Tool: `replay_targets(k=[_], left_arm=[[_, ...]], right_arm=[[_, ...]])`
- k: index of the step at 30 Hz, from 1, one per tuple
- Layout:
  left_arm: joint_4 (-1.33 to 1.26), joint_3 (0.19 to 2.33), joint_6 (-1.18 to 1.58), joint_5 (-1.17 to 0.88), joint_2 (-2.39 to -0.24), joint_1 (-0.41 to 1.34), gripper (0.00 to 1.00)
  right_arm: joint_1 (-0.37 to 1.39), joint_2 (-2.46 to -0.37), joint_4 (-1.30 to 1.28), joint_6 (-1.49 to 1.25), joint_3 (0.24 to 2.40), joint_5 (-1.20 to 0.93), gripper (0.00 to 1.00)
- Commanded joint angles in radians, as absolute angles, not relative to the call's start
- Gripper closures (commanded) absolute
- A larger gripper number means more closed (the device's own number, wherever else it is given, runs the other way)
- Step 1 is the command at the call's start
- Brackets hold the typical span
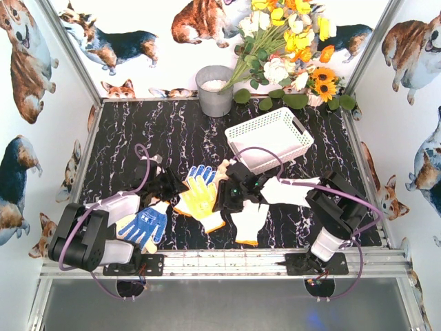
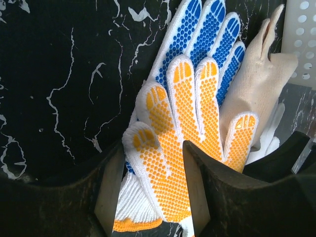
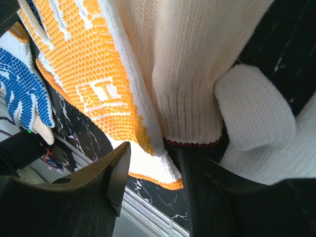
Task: Put the gloves into the storage basket
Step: Pick up the glove from the center of the board.
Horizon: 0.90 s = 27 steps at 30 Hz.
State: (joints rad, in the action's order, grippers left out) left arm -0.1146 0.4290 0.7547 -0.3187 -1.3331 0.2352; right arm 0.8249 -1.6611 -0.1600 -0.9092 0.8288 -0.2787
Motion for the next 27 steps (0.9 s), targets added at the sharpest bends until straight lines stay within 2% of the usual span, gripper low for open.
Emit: replay_targets(k=[1,4,10,14,16,18,27], left_arm=[[-0.127,0.393,0.728,-0.294,-1.353,0.222,0.55],[-0.120,0.396,0.716,-0.280,-1.370,0.221,0.56],[-0.105,0.405,0.690,-0.230,-1.360,0.219,0.71],[-0.054,0.420,0.660,-0.218,-1.323,0.218,0.87],[-0.013,0.436,0.634,-0.212,-1.298,0.218,0.94],[0.040,0.454,0.614,-0.194,-1.258,0.218,0.99],[0.266,0.525,0.628,-0.163,-1.044,0.218,1.00]], right_arm=[[0.831,-1.689,-0.090,-0.895,0.864,-0.289,0.54],[0.831,-1.703,-0.071,-0.903,0.862,-0.304,0.57],[0.831,-1.714,-0.051,-0.908,0.860,-0.322,0.77],[0.831,-1.694,-0.013,-0.919,0.832,-0.326,0.94],[0.831,-1.683,0.012,-0.927,0.819,-0.342,0.99],[0.833,-1.668,0.030,-0.933,0.807,-0.362,1.00],[0.833,-1.519,-0.004,-0.930,0.788,-0.465,1.00]])
